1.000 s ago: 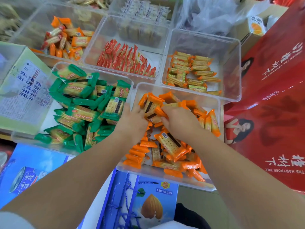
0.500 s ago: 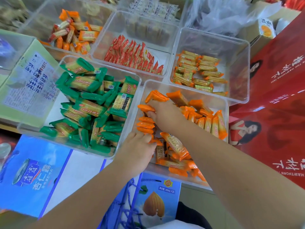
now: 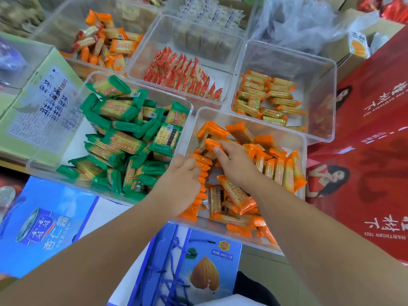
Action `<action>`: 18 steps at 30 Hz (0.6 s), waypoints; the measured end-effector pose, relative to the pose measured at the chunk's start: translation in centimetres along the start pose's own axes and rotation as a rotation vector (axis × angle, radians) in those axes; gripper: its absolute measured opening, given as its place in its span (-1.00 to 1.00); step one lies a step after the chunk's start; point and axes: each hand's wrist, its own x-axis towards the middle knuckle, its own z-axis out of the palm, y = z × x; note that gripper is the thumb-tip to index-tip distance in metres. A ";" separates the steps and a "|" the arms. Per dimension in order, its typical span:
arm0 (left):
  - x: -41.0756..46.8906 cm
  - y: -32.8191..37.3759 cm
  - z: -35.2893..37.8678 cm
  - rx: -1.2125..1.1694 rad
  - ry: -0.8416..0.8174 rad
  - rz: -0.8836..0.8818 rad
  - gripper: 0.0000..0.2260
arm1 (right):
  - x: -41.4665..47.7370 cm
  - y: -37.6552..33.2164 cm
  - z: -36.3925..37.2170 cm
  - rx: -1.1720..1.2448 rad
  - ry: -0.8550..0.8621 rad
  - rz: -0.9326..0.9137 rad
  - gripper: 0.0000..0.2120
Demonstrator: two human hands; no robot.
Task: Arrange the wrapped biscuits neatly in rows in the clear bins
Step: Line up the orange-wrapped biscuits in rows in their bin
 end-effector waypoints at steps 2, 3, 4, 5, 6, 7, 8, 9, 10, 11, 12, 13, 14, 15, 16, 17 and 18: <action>-0.7 -0.4 0.0 -0.008 0.032 -0.003 -0.91 | 0.3 -0.1 0.1 -0.070 -0.013 -0.063 -0.78; -0.9 -0.4 0.1 -0.042 0.079 -0.012 -0.94 | 0.5 -0.3 0.3 -0.112 -0.015 -0.083 -0.79; -0.8 -0.3 0.1 -0.097 0.134 -0.031 -0.97 | 0.8 -0.5 0.6 -0.158 -0.013 -0.093 -0.78; -0.7 -0.1 0.2 -0.158 0.203 -0.061 -0.96 | 1.0 -0.8 1.0 -0.201 -0.005 -0.089 -0.75; -0.4 0.1 0.2 -0.213 0.272 -0.108 -0.90 | 1.2 -1.2 1.2 -0.233 0.008 -0.076 -0.72; -0.1 0.2 0.2 -0.256 0.325 -0.159 -0.83 | 1.4 -1.6 1.3 -0.253 0.019 -0.060 -0.70; 0.2 0.4 0.1 -0.290 0.349 -0.205 -0.75 | 1.6 -1.8 1.4 -0.273 0.023 -0.047 -0.71; 0.5 0.6 0.0 -0.313 0.350 -0.240 -0.69 | 1.8 -2.0 1.1 -0.297 0.010 -0.035 -0.74; 0.8 0.9 0.0 -0.332 0.335 -0.267 -0.64 | 2.1 -2.3 0.6 -0.316 -0.029 -0.019 -0.76; 1.1 1.1 0.1 -0.353 0.322 -0.285 -0.58 | 2.5 -2.5 -0.1 -0.316 -0.096 0.008 -0.77; 1.4 1.3 0.2 -0.376 0.316 -0.300 -0.54 | 3.0 -2.8 -1.0 -0.301 -0.185 0.041 -0.77; 1.6 1.4 0.3 -0.399 0.317 -0.313 -0.50 | 3.5 -3.2 -1.8 -0.287 -0.280 0.071 -0.76; 1.8 1.5 0.4 -0.417 0.323 -0.327 -0.47 | 3.9 -3.6 -2.5 -0.286 -0.348 0.088 -0.75; 1.9 1.5 0.6 -0.428 0.331 -0.343 -0.44 | 4.3 -3.9 -3.1 -0.297 -0.368 0.090 -0.73; 2.0 1.5 0.7 -0.432 0.337 -0.361 -0.41 | 4.6 -4.2 -3.5 -0.310 -0.335 0.079 -0.72; 2.0 1.4 0.9 -0.430 0.341 -0.379 -0.39 | 5.0 -4.5 -3.7 -0.330 -0.239 0.053 -0.71; 2.1 1.3 1.0 -0.420 0.341 -0.390 -0.36 | 5.3 -4.6 -3.7 -0.360 -0.101 0.021 -0.71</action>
